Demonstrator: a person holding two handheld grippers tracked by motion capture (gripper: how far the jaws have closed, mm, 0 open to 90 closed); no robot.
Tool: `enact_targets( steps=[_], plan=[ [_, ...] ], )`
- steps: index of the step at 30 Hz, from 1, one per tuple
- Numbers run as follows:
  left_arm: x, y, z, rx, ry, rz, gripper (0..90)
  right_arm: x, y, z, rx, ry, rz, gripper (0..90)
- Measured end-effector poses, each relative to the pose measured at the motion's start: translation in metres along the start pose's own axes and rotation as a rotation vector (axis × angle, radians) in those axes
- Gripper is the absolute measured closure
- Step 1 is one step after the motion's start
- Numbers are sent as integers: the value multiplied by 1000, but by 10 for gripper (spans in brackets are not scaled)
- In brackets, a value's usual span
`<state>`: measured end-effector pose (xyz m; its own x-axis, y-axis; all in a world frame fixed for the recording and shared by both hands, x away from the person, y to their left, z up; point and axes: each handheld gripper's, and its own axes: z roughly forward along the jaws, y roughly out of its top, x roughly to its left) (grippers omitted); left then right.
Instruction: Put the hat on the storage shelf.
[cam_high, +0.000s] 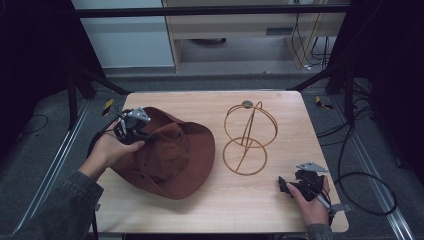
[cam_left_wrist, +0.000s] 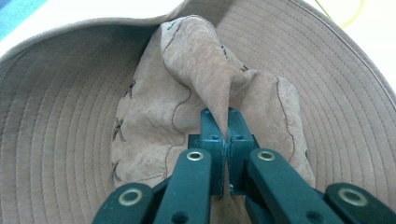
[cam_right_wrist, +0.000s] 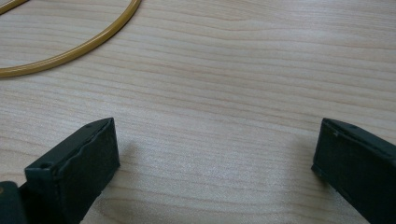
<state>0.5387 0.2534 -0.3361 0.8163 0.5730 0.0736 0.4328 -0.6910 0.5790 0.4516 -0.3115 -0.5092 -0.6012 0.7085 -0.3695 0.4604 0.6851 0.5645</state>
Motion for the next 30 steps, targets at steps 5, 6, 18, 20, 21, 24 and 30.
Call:
enact_targets(
  steps=[5,6,18,20,21,24,30],
  plan=[
    [-4,-1,-15,-31,3,3,885,0,0,0,0,0,0,5],
    [-4,-1,-15,-31,3,3,885,0,0,0,0,0,0,5],
    [-16,1,-55,-92,11,35,885,0,0,0,0,0,0,4],
    [-17,1,-58,-97,13,36,885,0,0,0,0,0,0,4],
    [-18,2,-63,-108,14,33,885,0,0,0,0,0,1,4],
    [-18,3,-69,-114,13,38,885,0,0,0,0,0,0,5],
    [-19,6,-80,-127,19,46,885,0,0,0,0,0,0,5]
  ],
)
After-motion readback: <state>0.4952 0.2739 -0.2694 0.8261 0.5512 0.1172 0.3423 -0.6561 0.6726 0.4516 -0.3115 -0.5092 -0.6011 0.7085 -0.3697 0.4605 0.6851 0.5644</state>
